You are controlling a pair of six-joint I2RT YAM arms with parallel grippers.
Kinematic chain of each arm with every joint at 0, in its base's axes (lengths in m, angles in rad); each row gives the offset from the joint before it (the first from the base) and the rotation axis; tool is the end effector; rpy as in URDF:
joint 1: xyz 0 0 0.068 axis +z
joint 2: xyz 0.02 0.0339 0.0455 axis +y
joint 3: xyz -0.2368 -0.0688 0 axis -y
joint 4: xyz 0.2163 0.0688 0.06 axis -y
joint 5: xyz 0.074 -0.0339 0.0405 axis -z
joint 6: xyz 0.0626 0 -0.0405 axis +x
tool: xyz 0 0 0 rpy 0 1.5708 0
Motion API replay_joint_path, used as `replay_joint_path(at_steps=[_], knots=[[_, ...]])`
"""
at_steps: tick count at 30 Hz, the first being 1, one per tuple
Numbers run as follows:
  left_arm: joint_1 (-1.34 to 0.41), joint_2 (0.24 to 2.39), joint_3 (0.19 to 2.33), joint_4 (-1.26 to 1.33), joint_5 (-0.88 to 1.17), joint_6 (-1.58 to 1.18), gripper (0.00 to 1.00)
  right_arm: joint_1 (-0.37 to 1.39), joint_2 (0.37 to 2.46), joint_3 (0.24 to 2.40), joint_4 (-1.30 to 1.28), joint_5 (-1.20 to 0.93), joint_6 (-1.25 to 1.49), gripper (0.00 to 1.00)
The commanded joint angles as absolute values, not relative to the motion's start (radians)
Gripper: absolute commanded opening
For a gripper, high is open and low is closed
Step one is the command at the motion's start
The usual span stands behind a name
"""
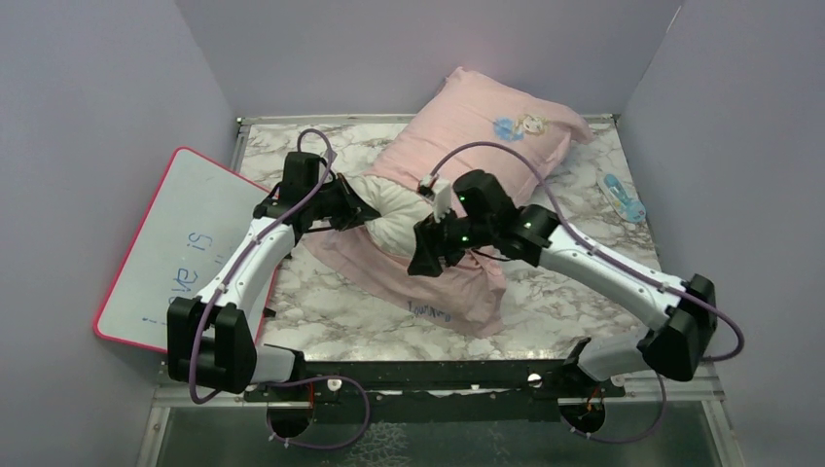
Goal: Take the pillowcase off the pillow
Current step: Remove the pillow from the pillowcase.
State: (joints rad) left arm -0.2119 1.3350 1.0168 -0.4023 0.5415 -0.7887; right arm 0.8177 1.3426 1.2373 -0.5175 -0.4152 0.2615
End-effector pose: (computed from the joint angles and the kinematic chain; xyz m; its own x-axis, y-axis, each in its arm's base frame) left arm 0.2717 -0.0914 0.2488 -0.8511 -0.4388 -0.2884 -0.0637 0.6315 -0.7728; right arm 0.1830 0.2321 0.3045 -0.6159 -0.3111 -0.7238 -0.7582 0.4836 0.4373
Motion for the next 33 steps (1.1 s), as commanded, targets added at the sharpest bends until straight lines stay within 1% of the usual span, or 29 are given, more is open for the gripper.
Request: replay_joint_path(at_steps=[1, 7, 12, 14, 15, 18, 20, 22, 24, 26, 29, 31, 33], knots=[[-0.223, 1.280, 1.040, -0.305, 0.565, -0.809, 0.00, 0.890, 1.437, 1.302, -0.594, -0.223, 0.151, 0.67], [-0.225, 1.274, 1.028, -0.307, 0.575, -0.810, 0.00, 0.903, 1.499, 1.354, -0.571, -0.103, 0.081, 0.70], [-0.224, 1.283, 1.026, -0.307, 0.572, -0.807, 0.00, 0.903, 1.551, 1.379, -0.573, -0.144, 0.032, 0.72], [-0.225, 1.289, 1.030, -0.306, 0.570, -0.807, 0.00, 0.906, 1.594, 1.391, -0.618, -0.203, 0.020, 0.66], [-0.224, 1.292, 1.035, -0.306, 0.567, -0.804, 0.00, 0.908, 1.611, 1.389, -0.641, -0.235, 0.021, 0.61], [-0.224, 1.306, 1.048, -0.307, 0.562, -0.798, 0.00, 0.938, 1.600, 1.315, -0.637, -0.299, 0.036, 0.52], [-0.224, 1.320, 1.058, -0.307, 0.564, -0.798, 0.00, 0.957, 1.566, 1.261, -0.614, -0.328, 0.056, 0.49], [-0.224, 1.331, 1.063, -0.307, 0.562, -0.798, 0.00, 0.961, 1.539, 1.223, -0.603, -0.360, 0.076, 0.49], [-0.224, 1.338, 1.067, -0.307, 0.558, -0.798, 0.00, 0.963, 1.524, 1.202, -0.611, -0.393, 0.076, 0.45], [-0.224, 1.344, 1.073, -0.306, 0.556, -0.799, 0.00, 0.963, 1.515, 1.188, -0.622, -0.440, 0.066, 0.45], [-0.224, 1.350, 1.089, -0.302, 0.555, -0.806, 0.00, 0.964, 1.531, 1.183, -0.665, -0.569, 0.023, 0.45], [-0.224, 1.356, 1.099, -0.289, 0.553, -0.819, 0.00, 0.973, 1.559, 1.192, -0.707, -0.643, -0.014, 0.38], [-0.225, 1.364, 1.109, -0.274, 0.543, -0.841, 0.00, 0.992, 1.560, 1.182, -0.718, -0.721, -0.044, 0.37]])
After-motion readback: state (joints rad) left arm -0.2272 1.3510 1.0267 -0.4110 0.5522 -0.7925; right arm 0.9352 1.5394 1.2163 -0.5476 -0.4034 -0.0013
